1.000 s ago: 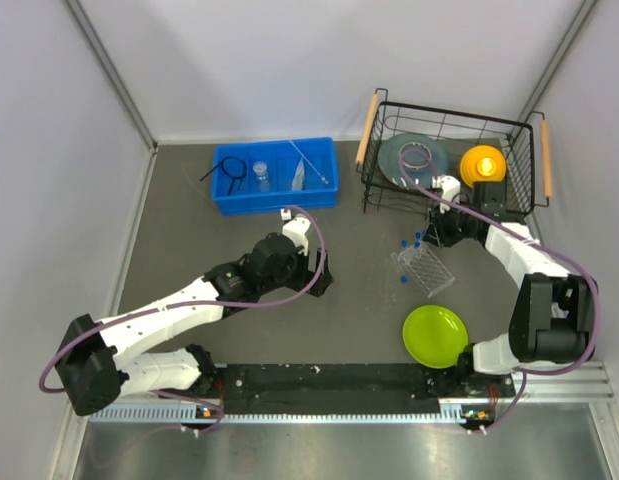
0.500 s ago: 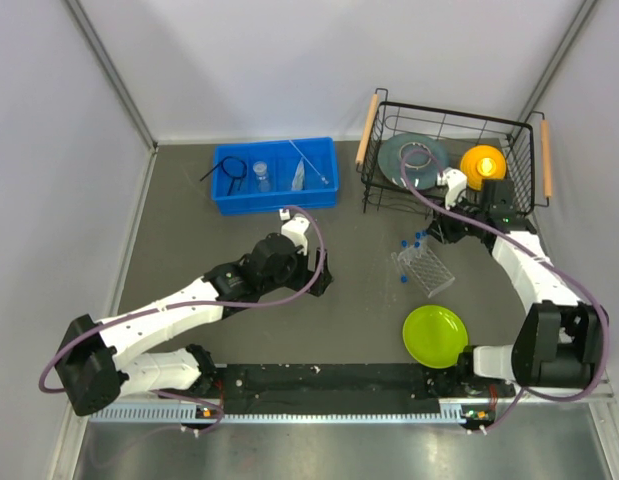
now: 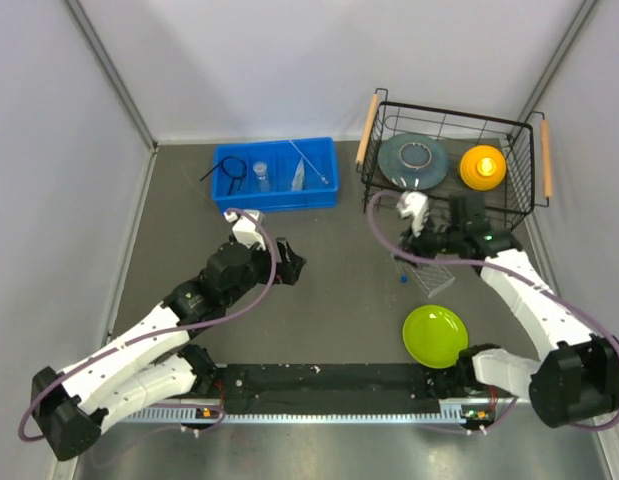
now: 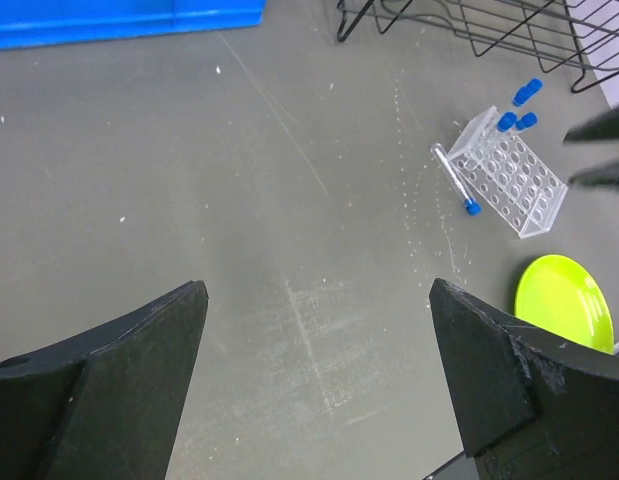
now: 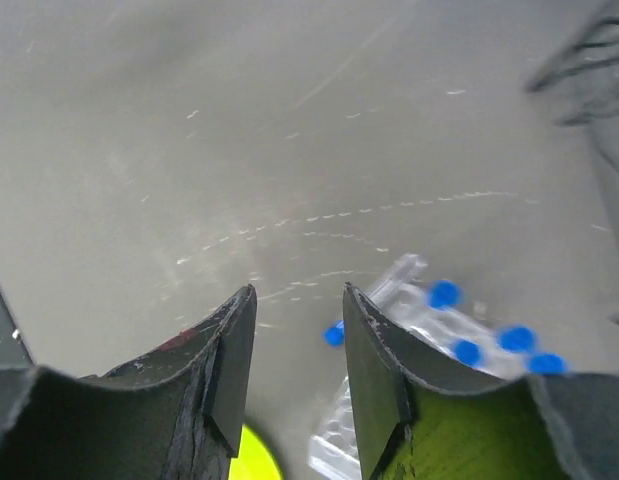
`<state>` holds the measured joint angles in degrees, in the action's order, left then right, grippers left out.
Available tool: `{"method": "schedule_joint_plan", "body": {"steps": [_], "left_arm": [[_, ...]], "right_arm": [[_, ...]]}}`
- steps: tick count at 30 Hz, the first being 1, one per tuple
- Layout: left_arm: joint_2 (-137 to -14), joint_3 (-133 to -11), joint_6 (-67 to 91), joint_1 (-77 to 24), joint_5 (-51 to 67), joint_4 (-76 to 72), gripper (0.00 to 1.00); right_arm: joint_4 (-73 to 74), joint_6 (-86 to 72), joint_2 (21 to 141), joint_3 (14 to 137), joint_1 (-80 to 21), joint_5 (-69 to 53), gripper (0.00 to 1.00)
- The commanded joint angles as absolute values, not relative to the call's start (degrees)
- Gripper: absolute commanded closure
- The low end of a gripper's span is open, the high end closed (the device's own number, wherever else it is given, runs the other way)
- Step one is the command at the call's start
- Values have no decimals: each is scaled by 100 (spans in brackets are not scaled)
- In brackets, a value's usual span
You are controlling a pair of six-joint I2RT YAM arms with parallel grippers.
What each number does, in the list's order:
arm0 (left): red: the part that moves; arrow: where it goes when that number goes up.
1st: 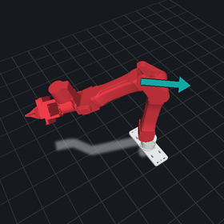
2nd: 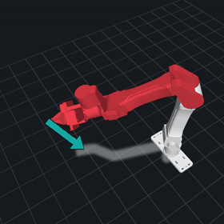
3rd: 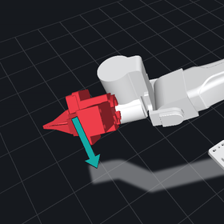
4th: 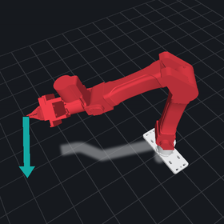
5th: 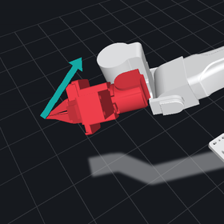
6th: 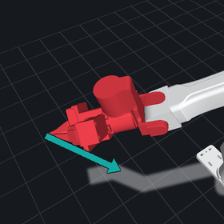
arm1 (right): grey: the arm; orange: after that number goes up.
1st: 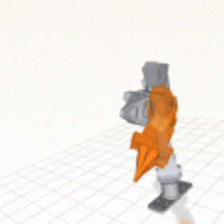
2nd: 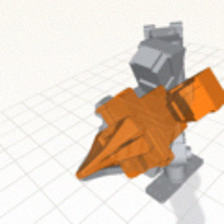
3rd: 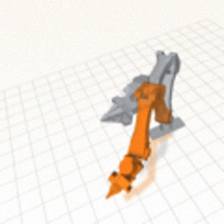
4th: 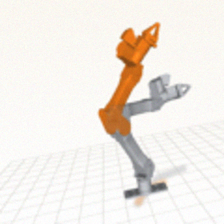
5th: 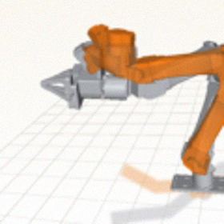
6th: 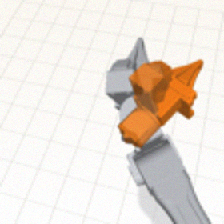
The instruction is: Organize the chemistry lab equipment
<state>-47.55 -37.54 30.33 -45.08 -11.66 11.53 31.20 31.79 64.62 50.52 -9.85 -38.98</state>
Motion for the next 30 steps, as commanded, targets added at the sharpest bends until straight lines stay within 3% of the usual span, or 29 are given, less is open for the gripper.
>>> {"method": "schedule_joint_plan", "body": {"steps": [1, 5, 12, 30], "left_arm": [[-4676, -3428, 3366, -4281, -757, 712, 1], [-4623, -3437, 3410, -4263, -791, 747, 1], [-4447, -3366, 3357, -4254, -896, 853, 1], [-4465, -3252, 3340, -4192, -853, 800, 1]], "right_arm": [[3621, 3428, 6644, 4746, -2301, -2639, 59], [3341, 3121, 7292, 4676, -2970, -1803, 55], [2918, 2418, 8252, 5071, -3076, -740, 54], [2487, 2329, 8490, 4904, -3050, 184, 53]]}}
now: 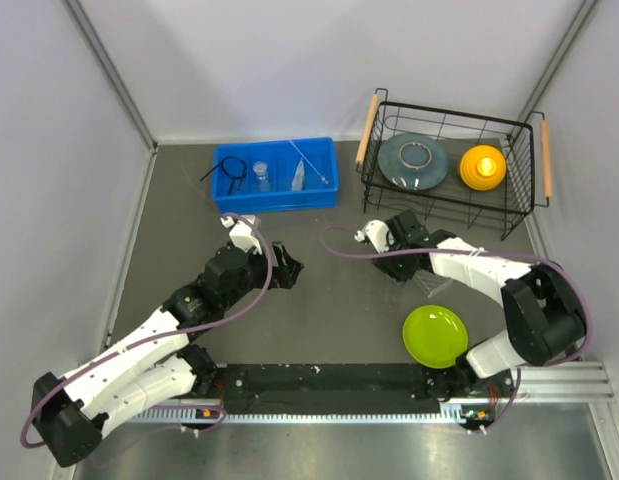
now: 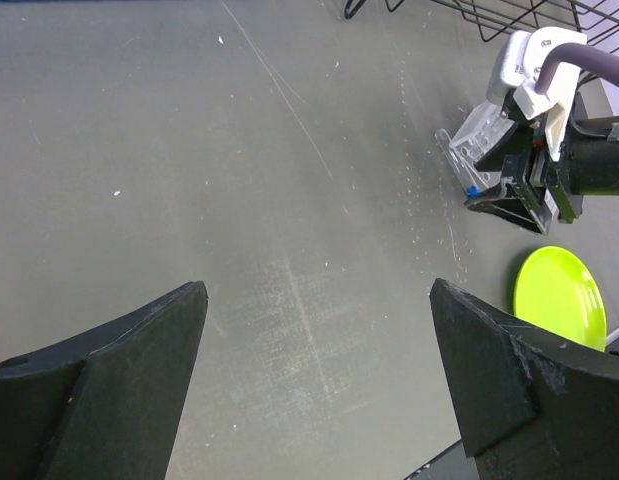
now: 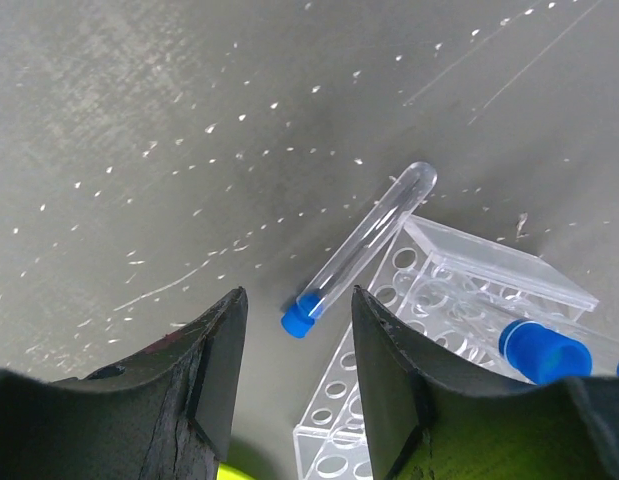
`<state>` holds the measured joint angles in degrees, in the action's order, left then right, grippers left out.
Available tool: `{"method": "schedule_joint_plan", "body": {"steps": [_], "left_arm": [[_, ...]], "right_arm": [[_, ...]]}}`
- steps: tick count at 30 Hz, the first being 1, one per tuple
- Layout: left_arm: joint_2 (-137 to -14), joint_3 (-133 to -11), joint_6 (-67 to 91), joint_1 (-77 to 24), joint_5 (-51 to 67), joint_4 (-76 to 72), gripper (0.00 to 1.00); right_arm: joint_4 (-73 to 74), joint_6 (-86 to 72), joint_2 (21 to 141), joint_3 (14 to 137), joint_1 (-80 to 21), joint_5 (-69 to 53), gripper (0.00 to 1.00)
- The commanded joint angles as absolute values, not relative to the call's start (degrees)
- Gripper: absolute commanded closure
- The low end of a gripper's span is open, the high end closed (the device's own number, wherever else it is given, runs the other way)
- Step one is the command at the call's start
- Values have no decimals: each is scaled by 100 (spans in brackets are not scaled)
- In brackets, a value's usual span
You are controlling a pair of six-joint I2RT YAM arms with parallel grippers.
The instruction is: Organize the chemistry lab equipment
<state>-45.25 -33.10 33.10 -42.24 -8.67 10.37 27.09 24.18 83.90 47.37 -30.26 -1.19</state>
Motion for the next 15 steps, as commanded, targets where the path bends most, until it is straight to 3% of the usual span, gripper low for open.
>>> {"method": "schedule_joint_plan", "body": {"steps": [1, 15], "left_arm": [[-4447, -3243, 3340, -4184, -853, 800, 1], [-4447, -3208, 3366, -4184, -835, 817, 1]], "right_arm": [[2470, 2329, 8499, 4904, -3050, 202, 53], [2443, 2268, 8771, 4887, -2935, 27, 56]]}}
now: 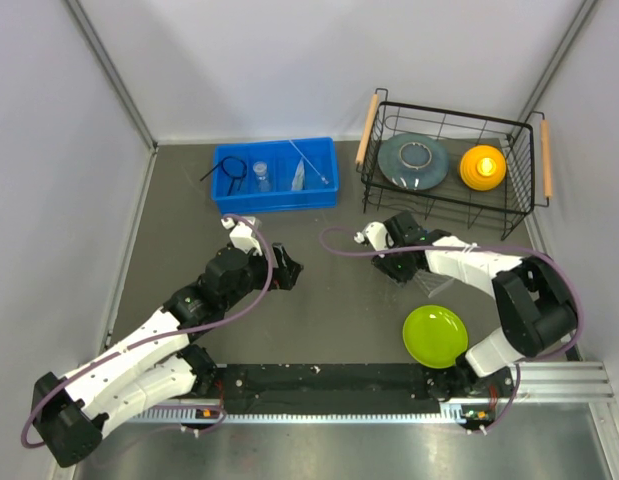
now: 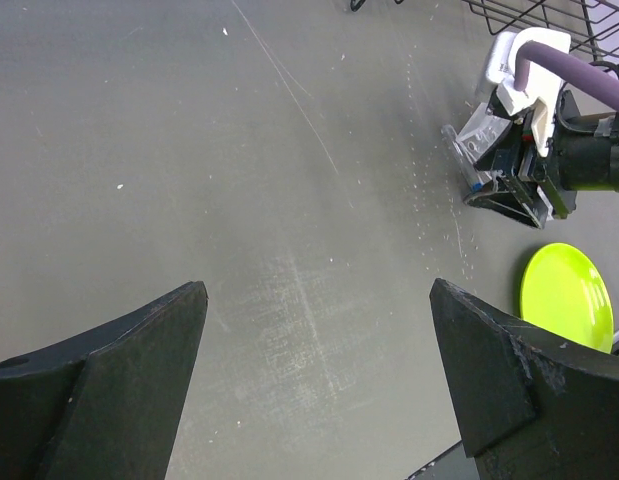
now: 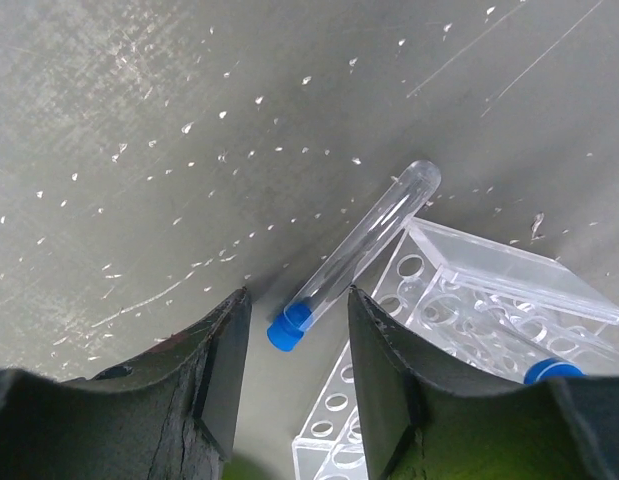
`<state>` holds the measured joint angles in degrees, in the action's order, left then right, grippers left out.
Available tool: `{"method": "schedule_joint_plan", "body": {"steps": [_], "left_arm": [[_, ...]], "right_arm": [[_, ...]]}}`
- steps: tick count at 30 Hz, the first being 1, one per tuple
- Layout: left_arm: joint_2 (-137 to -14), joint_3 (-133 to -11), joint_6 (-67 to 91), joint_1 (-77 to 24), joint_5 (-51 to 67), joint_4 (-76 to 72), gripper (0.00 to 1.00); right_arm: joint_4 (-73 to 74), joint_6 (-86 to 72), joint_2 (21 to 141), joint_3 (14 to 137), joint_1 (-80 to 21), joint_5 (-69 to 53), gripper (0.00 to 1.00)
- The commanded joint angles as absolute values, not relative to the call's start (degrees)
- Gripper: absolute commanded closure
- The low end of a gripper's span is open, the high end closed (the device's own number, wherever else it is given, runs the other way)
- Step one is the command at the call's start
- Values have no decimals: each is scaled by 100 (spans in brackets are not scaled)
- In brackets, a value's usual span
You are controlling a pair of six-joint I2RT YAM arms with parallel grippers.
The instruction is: Organize the chemistry lab equipment
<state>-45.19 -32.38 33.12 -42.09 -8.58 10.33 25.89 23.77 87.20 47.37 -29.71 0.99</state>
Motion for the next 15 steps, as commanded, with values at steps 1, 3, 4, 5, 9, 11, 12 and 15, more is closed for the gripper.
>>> {"method": "schedule_joint_plan", "body": {"steps": [1, 3, 4, 5, 9, 11, 12, 15], "left_arm": [[-4456, -3217, 3366, -4184, -826, 826, 1], [-4456, -3217, 3375, -4184, -817, 826, 1], [-4456, -3217, 3375, -4184, -826, 817, 1], [-4447, -3208, 3375, -4184, -809, 817, 1], [-4447, -3199, 3375, -4184, -730, 756, 1], [-4509, -3173, 3410, -4175, -599, 712, 1], [-4544, -3164, 3428, -4184, -545, 642, 1], [-4701, -3094, 3480, -4175, -222, 388, 1]], "right_arm": [[2443, 2250, 8806, 4895, -2936, 26, 58], [2470, 2215, 8842, 4904, -2927, -165, 60], [2478, 2215, 8885, 4913, -2918, -202, 63], [2513, 2180, 8912, 4930, -2909, -272, 65], [2566, 2145, 9017, 4983, -2900, -439, 71], [2601, 2145, 9044, 5001, -2900, -570, 76], [2628, 2153, 9044, 5010, -2900, -615, 78], [2689, 2223, 8983, 5036, -2900, -861, 88]]}}
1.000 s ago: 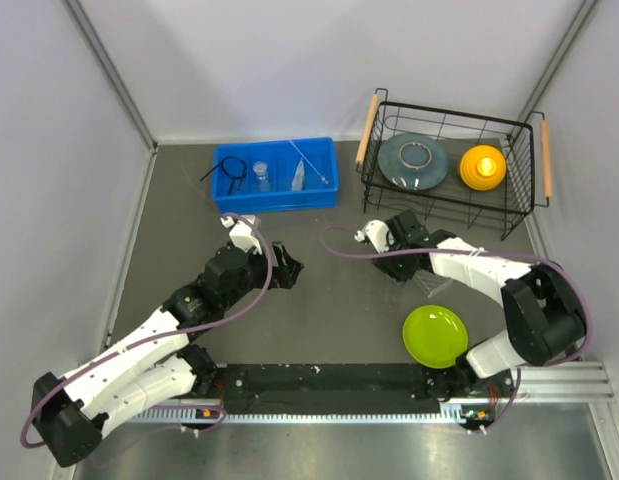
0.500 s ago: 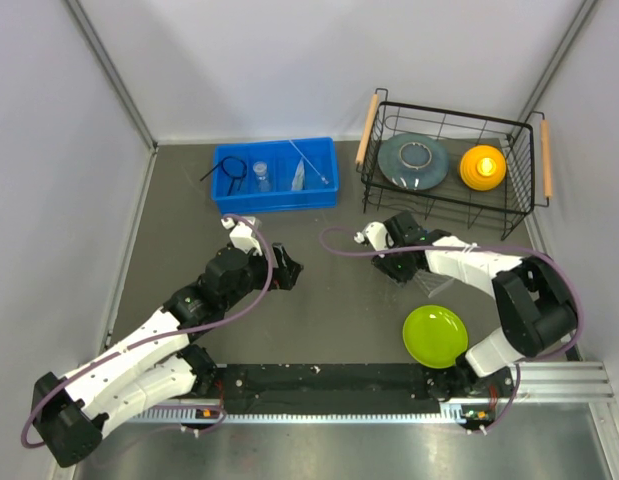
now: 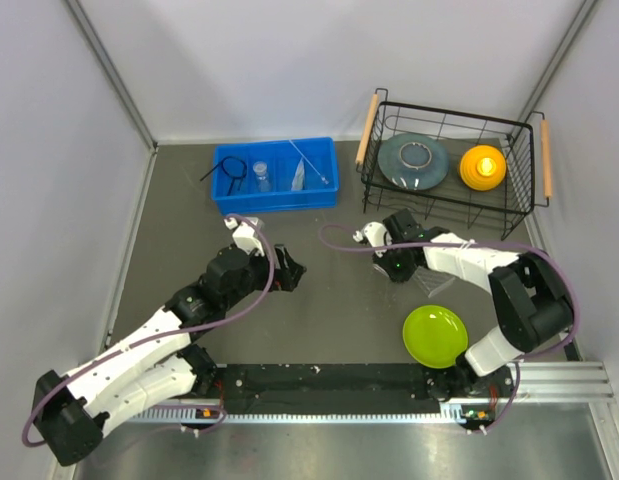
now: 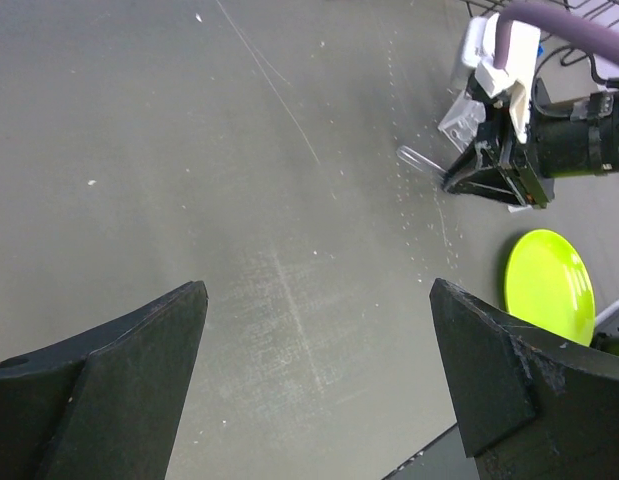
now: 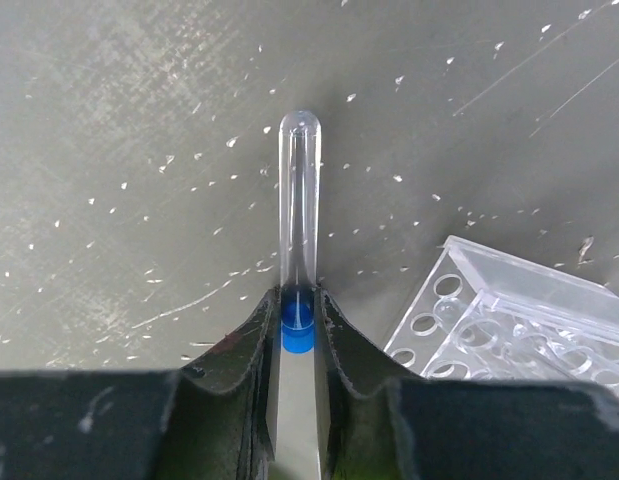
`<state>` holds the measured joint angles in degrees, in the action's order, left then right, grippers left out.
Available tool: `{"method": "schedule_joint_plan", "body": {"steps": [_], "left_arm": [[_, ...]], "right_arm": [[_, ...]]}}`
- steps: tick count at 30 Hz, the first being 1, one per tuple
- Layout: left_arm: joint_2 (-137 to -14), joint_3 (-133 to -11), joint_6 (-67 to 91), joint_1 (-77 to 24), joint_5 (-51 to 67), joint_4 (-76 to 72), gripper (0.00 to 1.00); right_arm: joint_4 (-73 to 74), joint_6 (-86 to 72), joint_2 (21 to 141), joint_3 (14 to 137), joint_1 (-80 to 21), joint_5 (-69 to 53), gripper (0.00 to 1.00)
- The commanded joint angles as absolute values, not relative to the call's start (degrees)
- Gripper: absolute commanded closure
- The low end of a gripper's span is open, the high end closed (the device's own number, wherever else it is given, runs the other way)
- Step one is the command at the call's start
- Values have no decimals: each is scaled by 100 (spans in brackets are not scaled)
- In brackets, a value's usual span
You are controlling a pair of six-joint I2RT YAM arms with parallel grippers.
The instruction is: Organize the chemistry lab equipment
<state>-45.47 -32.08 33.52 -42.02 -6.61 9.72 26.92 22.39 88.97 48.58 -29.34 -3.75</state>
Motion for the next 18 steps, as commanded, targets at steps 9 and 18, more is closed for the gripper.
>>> {"method": "schedule_joint_plan", "body": {"steps": [9, 18], "left_arm": [[-6019, -2997, 3779, -4104, 2064, -1018, 1], [-7636, -3015, 5497, -3859, 3995, -2784, 4]], "right_arm": [[3058, 2794, 8123, 4957, -2883, -3186, 93], [3603, 3488, 7717, 4922, -2892, -4683, 93]]}}
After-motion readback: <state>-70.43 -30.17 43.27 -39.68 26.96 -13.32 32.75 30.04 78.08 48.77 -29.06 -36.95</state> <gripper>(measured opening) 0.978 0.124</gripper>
